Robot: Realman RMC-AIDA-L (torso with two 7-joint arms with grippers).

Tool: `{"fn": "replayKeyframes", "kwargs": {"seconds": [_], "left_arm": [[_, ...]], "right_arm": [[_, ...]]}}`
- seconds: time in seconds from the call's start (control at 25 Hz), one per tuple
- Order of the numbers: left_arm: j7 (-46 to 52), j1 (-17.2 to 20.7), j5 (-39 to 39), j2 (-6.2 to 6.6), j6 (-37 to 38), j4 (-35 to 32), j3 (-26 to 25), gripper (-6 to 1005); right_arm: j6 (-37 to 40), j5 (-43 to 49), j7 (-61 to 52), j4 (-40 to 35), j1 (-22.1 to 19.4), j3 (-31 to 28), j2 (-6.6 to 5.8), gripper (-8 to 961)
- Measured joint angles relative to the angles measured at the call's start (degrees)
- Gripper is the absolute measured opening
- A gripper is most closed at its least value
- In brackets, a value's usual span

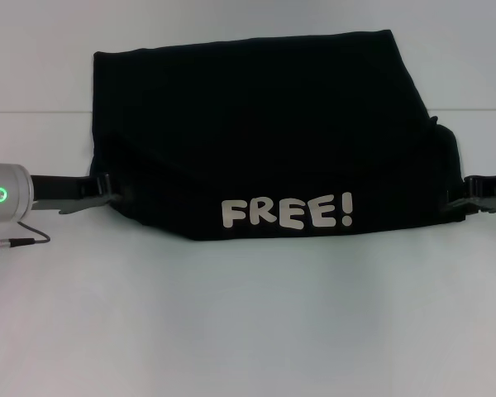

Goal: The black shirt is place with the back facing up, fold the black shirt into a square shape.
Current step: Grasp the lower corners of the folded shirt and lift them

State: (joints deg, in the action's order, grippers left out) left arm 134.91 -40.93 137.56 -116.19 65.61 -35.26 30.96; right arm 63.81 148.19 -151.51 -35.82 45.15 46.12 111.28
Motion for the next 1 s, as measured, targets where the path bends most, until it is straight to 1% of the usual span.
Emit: {"fn": "replayKeyframes", "kwargs": {"seconds": [0.12,0.2,0.32,0.4,0.64,0.68,0.76,1.0], "left_arm": [[0.00,-0.24,-0.02,0.00,-0.05,0.07,0.02,14],[0.00,-0.32,-0.02,0.00,-0.06,0.06,0.03,14],[0.00,-0.42,-0.03,0.00,-0.24,0.15,0.05,14],[0.00,-0.45,-0.03,0.00,-0.34,0.18,0.07,15],[0.00,-0.56,-0.03,0.03,-0.40,0.26,0.07,15],[0.00,-0.56,-0.03,0.05,-0.40,0.26,0.07,15],[0.01,-0.57,-0.03,0.08,-0.40,0.26,0.07,15],[0.16,-0.56,-0.03,0.10,-0.40,0.14,0.07,14]], "right_arm": [[0.62,0.00,-0.05,-0.29,0.00,0.34,-0.44,456],[0.63,0.00,0.16,-0.31,0.03,0.56,-0.68,450],[-0.61,1.23,0.42,-0.40,0.11,1.37,-0.69,441],[-2.01,2.59,0.43,-0.42,0.31,1.84,-0.28,434],[-5.74,3.12,0.47,0.08,0.63,2.90,1.86,416],[-5.89,3.05,0.47,0.06,0.63,2.90,2.04,413],[-5.99,2.85,0.48,0.04,0.64,2.90,2.22,407],[-5.25,2.54,0.04,-0.35,0.62,2.12,2.23,388]]}}
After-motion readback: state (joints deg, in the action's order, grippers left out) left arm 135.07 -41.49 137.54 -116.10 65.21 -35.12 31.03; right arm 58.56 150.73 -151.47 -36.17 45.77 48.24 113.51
